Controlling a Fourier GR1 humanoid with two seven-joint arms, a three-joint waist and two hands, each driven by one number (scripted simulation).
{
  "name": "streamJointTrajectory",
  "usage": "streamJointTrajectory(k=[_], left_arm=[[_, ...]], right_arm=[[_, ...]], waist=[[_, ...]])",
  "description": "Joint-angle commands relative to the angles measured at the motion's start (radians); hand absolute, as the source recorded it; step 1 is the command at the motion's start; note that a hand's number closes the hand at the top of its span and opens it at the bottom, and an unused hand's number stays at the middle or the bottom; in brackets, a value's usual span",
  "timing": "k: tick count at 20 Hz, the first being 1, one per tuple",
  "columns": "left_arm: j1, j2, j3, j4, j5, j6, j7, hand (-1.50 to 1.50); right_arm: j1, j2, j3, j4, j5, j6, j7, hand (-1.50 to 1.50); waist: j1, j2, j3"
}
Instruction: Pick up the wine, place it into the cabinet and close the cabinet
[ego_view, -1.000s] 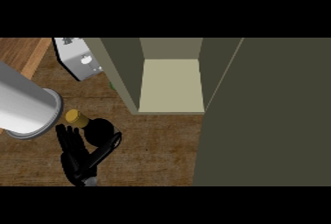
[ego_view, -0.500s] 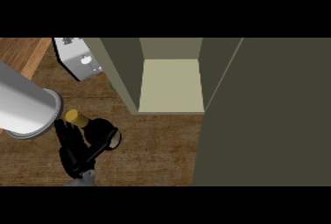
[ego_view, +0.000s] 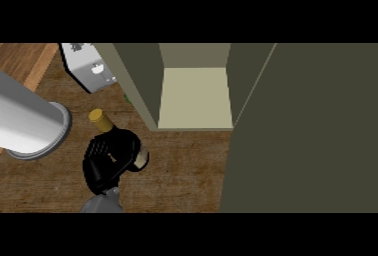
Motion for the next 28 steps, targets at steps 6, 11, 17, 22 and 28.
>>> streamJointTrajectory(k=[6,11,17,22,28], left_arm=[[0.016,0.188,-0.148,0.021,-0.147,-0.147,0.085,1.5],[0.06,0.344,-0.193,-0.014,-0.127,-0.495,0.086,1.5],[-0.012,0.375,-0.111,-0.003,-0.189,-0.466,-0.012,1.5],[0.115,0.349,-0.145,-0.251,-0.146,-0.499,0.061,1.5],[0.112,0.37,-0.163,-0.509,-0.12,-0.446,0.289,1.5]], right_arm=[[-0.04,-0.005,-0.026,-0.063,-0.054,-0.013,0.053,-1.5],[-0.002,-0.013,-0.036,-0.074,-0.065,0.007,0.028,-1.5],[0.049,-0.02,-0.058,-0.139,-0.114,0.017,0.053,-1.5],[0.055,0.001,-0.004,-0.143,-0.045,0.004,0.057,-1.5],[0.027,-0.011,-0.048,-0.149,-0.084,0.006,0.084,-1.5]], waist=[[0.002,-0.001,-0.001],[0.001,-0.001,-0.001],[-0.002,0.0,-0.001],[0.008,-0.002,-0.001],[0.006,-0.003,0.0]])
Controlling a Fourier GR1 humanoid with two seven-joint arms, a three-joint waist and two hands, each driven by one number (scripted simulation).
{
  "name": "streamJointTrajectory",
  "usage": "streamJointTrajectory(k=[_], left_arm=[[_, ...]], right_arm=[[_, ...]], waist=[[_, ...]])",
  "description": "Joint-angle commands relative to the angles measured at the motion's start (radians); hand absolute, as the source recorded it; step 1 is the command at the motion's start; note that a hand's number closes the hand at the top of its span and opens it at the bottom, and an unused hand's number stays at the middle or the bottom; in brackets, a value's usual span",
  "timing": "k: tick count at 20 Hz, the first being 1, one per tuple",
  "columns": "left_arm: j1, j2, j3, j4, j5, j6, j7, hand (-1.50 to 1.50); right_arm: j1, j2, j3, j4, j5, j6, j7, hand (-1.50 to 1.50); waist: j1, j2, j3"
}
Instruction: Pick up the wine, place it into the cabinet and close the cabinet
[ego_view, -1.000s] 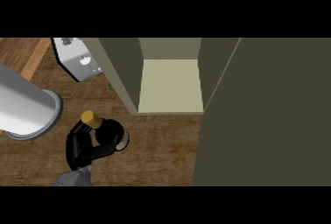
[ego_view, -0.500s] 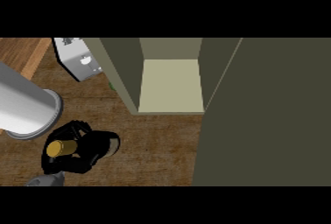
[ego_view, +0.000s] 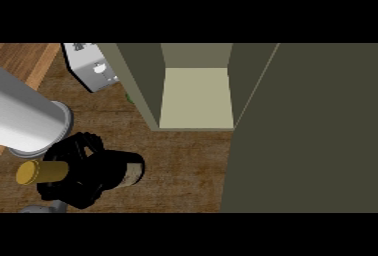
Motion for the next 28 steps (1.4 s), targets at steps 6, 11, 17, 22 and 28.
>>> streamJointTrajectory(k=[6,11,17,22,28], left_arm=[[-0.078,-0.029,-0.05,-0.264,-0.06,0.154,0.295,1.5],[-0.061,-0.063,-0.12,-0.423,-0.101,0.206,0.438,1.5],[-0.191,-0.196,-0.183,-0.425,-0.179,0.299,0.534,1.5],[-0.243,-0.286,-0.235,-0.417,-0.275,0.384,0.6,1.5],[-0.398,-0.375,-0.261,-0.292,-0.339,0.477,0.634,1.5]], right_arm=[[0.065,0.0,-0.021,-0.121,-0.084,0.018,0.029,-1.5],[-0.022,0.006,-0.025,-0.083,-0.061,-0.006,0.048,-1.5],[0.058,0.006,-0.064,-0.068,-0.116,0.038,-0.022,-1.5],[0.167,0.01,-0.058,-0.058,-0.126,0.097,-0.124,-1.5],[0.025,0.015,-0.035,-0.12,-0.095,0.016,0.071,-1.5]], waist=[[-0.008,0.001,0.0],[-0.002,0.001,0.0],[-0.008,0.002,0.0],[-0.008,0.002,0.001],[-0.013,0.003,0.0]])
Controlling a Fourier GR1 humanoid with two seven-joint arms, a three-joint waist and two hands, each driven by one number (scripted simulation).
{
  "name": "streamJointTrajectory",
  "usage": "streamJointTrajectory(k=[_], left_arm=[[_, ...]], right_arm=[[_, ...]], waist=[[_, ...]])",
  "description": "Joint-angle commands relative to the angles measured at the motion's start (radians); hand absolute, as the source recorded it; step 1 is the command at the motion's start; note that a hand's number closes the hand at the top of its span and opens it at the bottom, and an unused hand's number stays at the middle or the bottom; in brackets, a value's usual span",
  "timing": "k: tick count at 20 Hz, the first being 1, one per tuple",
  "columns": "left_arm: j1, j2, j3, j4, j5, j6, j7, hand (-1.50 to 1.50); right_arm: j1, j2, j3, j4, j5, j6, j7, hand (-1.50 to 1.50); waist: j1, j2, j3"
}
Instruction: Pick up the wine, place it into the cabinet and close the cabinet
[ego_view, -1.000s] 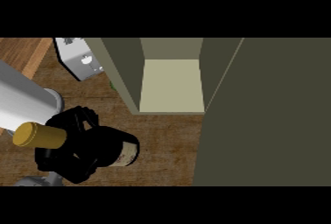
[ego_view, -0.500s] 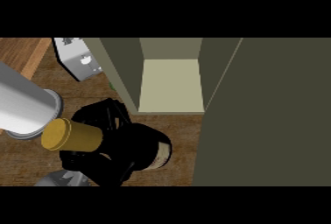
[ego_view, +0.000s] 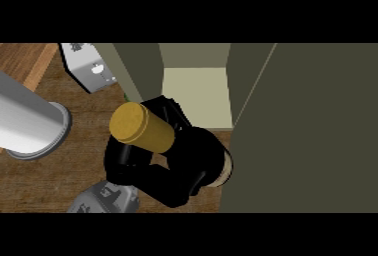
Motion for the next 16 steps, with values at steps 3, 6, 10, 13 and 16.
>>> streamJointTrajectory(k=[3,6,10,13,16], left_arm=[[-0.09,-0.055,0.043,0.079,-0.059,0.024,0.046,1.5],[-0.136,-0.06,-0.053,0.124,-0.069,0.149,0.0,1.5],[-0.189,-0.06,-0.022,0.178,-0.085,0.155,0.029,1.5],[-0.207,-0.06,-0.048,0.258,-0.046,0.178,-0.057,1.5],[-0.276,-0.06,-0.056,0.308,-0.016,0.236,-0.052,1.5]], right_arm=[[0.01,-0.012,-0.074,-0.031,-0.116,0.031,-0.011,-1.5],[0.005,-0.009,-0.042,-0.072,-0.089,0.021,0.024,-1.5],[0.051,0.007,-0.005,-0.155,-0.082,0.01,0.068,-1.5],[-0.03,0.025,0.056,-0.091,0.019,-0.022,0.071,-1.5],[0.041,0.003,0.007,-0.159,-0.057,0.013,0.061,-1.5]], waist=[[0.003,0.001,0.0],[-0.001,0.001,0.0],[-0.004,0.0,0.0],[-0.001,0.001,-0.001],[-0.009,0.0,0.0]])
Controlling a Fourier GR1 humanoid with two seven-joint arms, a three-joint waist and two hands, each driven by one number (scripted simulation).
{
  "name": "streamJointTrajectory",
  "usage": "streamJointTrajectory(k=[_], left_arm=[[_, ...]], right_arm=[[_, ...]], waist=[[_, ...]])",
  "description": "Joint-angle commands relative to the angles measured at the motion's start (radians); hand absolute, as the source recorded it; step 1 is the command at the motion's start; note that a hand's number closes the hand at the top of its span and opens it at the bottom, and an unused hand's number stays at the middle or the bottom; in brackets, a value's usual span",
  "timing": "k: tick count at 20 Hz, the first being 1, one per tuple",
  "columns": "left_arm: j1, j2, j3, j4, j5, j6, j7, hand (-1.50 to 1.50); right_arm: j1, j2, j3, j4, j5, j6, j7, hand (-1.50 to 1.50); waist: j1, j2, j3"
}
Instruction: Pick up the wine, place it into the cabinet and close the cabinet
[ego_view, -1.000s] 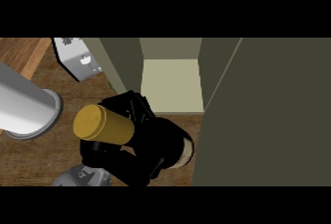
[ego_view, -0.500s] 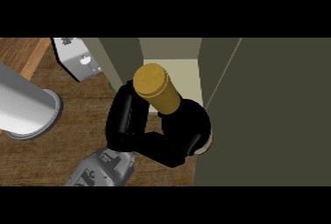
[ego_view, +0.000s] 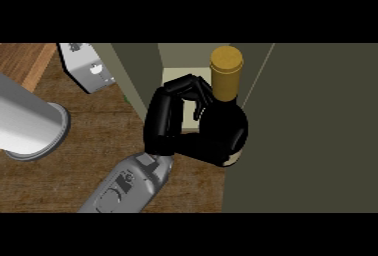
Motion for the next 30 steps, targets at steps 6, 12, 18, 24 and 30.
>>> streamJointTrajectory(k=[6,12,18,24,30], left_arm=[[-0.043,-0.003,-0.039,0.087,0.121,0.086,-0.06,1.5],[-0.05,-0.004,0.012,0.191,0.204,0.053,-0.197,1.5],[0.018,-0.004,-0.024,0.286,0.13,0.032,-0.28,1.5],[0.012,0.029,0.034,0.321,0.107,-0.008,-0.329,1.5],[0.015,-0.003,0.052,0.436,0.168,-0.003,-0.452,1.5]], right_arm=[[0.066,-0.003,-0.019,-0.07,-0.065,0.036,-0.021,-1.5],[0.091,0.017,0.036,-0.106,-0.016,0.018,-0.019,-1.5],[0.022,-0.028,-0.062,-0.129,-0.103,0.016,0.069,-1.5],[-0.051,-0.023,-0.082,-0.112,-0.114,-0.01,0.111,-1.5],[-0.017,-0.027,-0.107,-0.04,-0.122,0.035,0.005,-1.5]], waist=[[0.001,0.0,0.0],[-0.001,0.001,0.0],[0.002,0.0,0.0],[0.008,-0.001,0.0],[0.004,0.002,0.0]])
